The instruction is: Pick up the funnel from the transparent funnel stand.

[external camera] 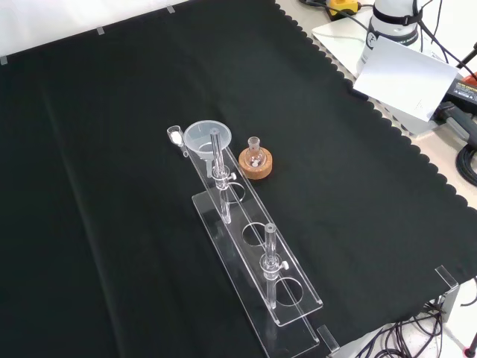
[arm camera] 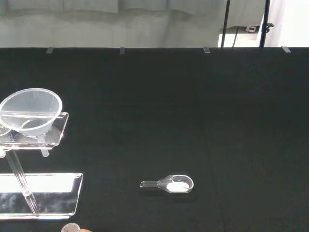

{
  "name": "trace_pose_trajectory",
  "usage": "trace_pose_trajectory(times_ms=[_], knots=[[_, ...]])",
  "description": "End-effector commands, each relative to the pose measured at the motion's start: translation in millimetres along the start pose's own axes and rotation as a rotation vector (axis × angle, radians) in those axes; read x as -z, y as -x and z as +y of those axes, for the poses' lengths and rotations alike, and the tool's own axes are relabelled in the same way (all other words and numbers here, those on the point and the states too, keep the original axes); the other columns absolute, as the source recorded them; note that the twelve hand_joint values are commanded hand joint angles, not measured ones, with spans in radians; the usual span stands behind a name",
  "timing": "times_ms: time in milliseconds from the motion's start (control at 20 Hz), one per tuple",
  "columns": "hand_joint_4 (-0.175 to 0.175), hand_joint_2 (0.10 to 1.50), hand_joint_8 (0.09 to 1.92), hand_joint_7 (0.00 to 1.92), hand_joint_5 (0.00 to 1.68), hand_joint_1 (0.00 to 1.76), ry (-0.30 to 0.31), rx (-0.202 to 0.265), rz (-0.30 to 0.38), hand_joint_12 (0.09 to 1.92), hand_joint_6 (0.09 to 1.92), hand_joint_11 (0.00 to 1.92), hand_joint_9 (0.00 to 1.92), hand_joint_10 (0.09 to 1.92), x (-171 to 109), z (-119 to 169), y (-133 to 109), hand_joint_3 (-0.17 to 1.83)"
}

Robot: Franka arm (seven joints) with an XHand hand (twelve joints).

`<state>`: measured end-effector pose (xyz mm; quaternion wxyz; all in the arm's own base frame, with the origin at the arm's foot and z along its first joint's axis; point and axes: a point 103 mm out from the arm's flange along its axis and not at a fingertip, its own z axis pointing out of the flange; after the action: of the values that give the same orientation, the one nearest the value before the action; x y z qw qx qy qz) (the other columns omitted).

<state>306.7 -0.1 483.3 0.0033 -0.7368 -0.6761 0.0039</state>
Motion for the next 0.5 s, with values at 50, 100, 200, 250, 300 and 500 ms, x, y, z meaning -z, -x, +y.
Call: trace_pose_trajectory(times_ms=[50,100,200,250,300,500], knots=[[0.018,1.09,0.41,0.01,0.13,0.00,0.009,-0.002,-0.007,1.26,0.21,0.25,0.18,0.66,-0.5,0.3,-3.8,0.58],[0.018,1.12,0.42,0.00,0.15,0.00,0.013,-0.001,-0.014,1.30,0.15,0.23,0.18,0.65,-0.5,0.8,-2.0,0.53],[0.018,1.15,0.42,0.00,0.17,0.00,0.015,-0.004,-0.015,1.33,0.09,0.22,0.18,0.65,-1.0,1.9,-2.6,0.47],[0.018,1.15,0.42,0.00,0.18,0.00,0.010,-0.004,-0.015,1.33,0.09,0.21,0.18,0.65,-1.5,2.6,-4.7,0.46],[0.018,1.15,0.42,0.00,0.18,0.00,0.009,-0.003,-0.014,1.33,0.09,0.21,0.18,0.65,-1.8,2.9,-5.2,0.46],[0.017,1.16,0.42,0.00,0.18,0.00,0.001,-0.014,-0.014,1.33,0.09,0.21,0.18,0.65,-5.7,8.8,-0.8,0.45]])
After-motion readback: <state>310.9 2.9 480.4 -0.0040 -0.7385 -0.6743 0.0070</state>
